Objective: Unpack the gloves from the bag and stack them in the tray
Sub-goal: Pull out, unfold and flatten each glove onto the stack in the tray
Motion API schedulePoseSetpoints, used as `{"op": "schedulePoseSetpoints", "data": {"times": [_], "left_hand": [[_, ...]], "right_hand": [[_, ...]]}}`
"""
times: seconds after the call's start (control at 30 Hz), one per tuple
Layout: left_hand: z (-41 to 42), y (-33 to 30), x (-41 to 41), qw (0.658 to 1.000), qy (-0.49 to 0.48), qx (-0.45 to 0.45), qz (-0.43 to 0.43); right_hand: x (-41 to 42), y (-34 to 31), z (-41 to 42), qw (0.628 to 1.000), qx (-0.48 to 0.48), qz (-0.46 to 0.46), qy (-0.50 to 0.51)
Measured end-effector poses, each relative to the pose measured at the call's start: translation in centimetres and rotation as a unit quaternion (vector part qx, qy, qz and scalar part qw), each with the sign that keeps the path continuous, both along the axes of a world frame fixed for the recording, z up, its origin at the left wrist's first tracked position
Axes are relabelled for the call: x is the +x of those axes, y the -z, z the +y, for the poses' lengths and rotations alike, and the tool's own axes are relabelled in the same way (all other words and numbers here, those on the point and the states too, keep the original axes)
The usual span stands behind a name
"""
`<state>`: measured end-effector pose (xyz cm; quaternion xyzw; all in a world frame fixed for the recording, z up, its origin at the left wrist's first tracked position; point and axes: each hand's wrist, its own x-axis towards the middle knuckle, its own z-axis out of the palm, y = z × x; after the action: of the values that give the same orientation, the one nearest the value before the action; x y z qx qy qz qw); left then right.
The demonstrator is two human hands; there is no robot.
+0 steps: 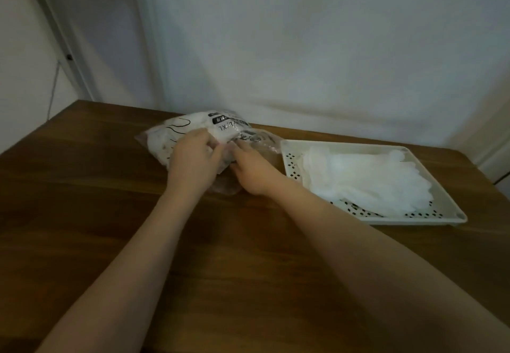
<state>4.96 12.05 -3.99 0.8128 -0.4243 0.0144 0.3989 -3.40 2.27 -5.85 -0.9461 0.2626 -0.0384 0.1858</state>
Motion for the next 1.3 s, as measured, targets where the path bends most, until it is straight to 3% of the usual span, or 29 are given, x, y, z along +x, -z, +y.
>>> {"op": "schedulePoseSetpoints", "data": {"times": [0.13, 0.23, 0.3, 0.43, 0.6, 0.73, 0.83, 0.9, 0.97, 1.07, 1.2, 1.3], "left_hand": [[-0.5, 0.3, 0.1, 0.979, 0.030, -0.103, 0.172], [-0.8, 0.4, 0.2, 0.961, 0.040, -0.154, 0.228], [-0.9, 0.6, 0.4, 0.951, 0.039, -0.176, 0.251], [-1.2, 1.3, 0.6, 0.952, 0.011, -0.178, 0.249], [-1.8, 1.4, -0.2, 0.958, -0.010, -0.180, 0.222], [-2.5, 1.5, -1.2, 0.960, -0.020, -0.178, 0.215], [-2.2, 1.3, -1.9, 0.943, -0.010, -0.229, 0.240], [-1.7, 1.3, -2.1, 0.954, 0.043, -0.247, 0.163], [-1.7, 1.6, -2.3, 0.970, 0.123, -0.207, 0.041], [-2.0, 1.4, -2.8, 0.983, 0.169, -0.048, -0.045], [-2.6, 1.3, -3.1, 0.975, 0.109, 0.148, -0.127], [-3.1, 1.3, -3.4, 0.967, 0.053, 0.206, -0.140]], "right_hand": [[1.5, 0.7, -0.4, 0.999, -0.036, -0.008, 0.014], [3.0, 1.1, -0.4, 0.998, -0.020, -0.044, 0.038], [3.7, 1.5, -0.4, 0.997, -0.057, -0.029, 0.043], [3.1, 1.3, -0.4, 0.994, -0.066, -0.064, 0.057], [-1.5, 0.1, -0.2, 0.983, -0.088, -0.138, -0.078], [-5.0, -1.1, 0.2, 0.971, -0.110, -0.017, -0.213], [-6.0, -1.1, 0.1, 0.991, -0.063, -0.045, -0.113], [-6.4, -1.2, -0.8, 0.994, -0.077, -0.080, 0.001], [-6.8, -1.6, -1.9, 0.992, -0.096, -0.056, 0.062], [-7.1, -2.1, -2.4, 0.994, -0.085, -0.032, 0.056], [-7.8, -3.6, -1.8, 0.987, 0.020, -0.160, 0.023], [-8.6, -4.3, -1.8, 0.949, 0.164, -0.268, 0.028]]}}
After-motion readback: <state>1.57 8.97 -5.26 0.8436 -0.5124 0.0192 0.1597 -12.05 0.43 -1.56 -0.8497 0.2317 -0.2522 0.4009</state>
